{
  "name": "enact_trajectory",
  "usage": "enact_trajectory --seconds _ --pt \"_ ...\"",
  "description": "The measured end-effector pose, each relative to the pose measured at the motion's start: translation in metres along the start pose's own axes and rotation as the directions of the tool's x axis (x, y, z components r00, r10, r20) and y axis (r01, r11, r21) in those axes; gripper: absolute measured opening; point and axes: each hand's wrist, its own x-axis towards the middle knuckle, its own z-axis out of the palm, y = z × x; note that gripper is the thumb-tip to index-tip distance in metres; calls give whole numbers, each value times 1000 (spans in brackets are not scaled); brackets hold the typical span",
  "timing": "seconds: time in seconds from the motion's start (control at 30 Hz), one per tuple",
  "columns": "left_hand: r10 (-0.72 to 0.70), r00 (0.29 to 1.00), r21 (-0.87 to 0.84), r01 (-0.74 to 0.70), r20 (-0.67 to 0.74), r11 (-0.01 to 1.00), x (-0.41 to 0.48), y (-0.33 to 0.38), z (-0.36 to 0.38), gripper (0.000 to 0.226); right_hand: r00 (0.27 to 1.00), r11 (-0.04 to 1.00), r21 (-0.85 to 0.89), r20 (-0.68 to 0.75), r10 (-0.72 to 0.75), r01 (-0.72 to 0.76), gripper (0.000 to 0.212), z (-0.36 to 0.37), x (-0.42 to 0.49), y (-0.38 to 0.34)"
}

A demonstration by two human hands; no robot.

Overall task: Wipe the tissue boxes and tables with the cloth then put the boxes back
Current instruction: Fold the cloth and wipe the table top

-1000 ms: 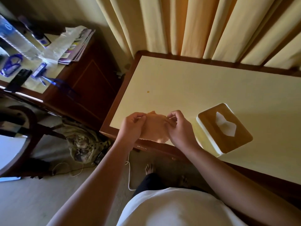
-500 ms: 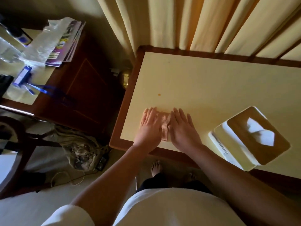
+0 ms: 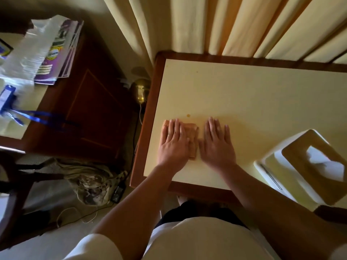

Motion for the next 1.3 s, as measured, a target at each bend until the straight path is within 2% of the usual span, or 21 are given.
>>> enact_trajectory --seconds 0.2,0.43,0.6,0.77,0.9,1.13,1.3 --pt "33 996 47 -30 -80 998 56 -16 -2 66 998 999 -34 54 41 -39 71 1 5 -2" --pt "61 992 38 -57 -114 998 133 -1 -9 64 999 999 -5 -20 43 -43 70 -4 7 -3" --pt "128 978 35 -124 -166 992 87 -2 1 64 999 999 -7 -9 44 -44 70 0 7 0" --pt "162 979 97 -151 -123 984 36 -9 8 62 1000 1000 0 -10 29 -29 69 2 7 1" --pt "187 972 123 -171 -140 978 51 -11 4 61 999 999 10 -4 35 -35 69 2 7 1" --pt "141 973 126 -120 -180 985 103 -14 2 63 997 999 39 -66 37 -34 68 3 6 2" --pt "103 979 107 -85 -175 991 153 -10 -8 65 998 998 43 -40 39 -37 71 1 8 1"
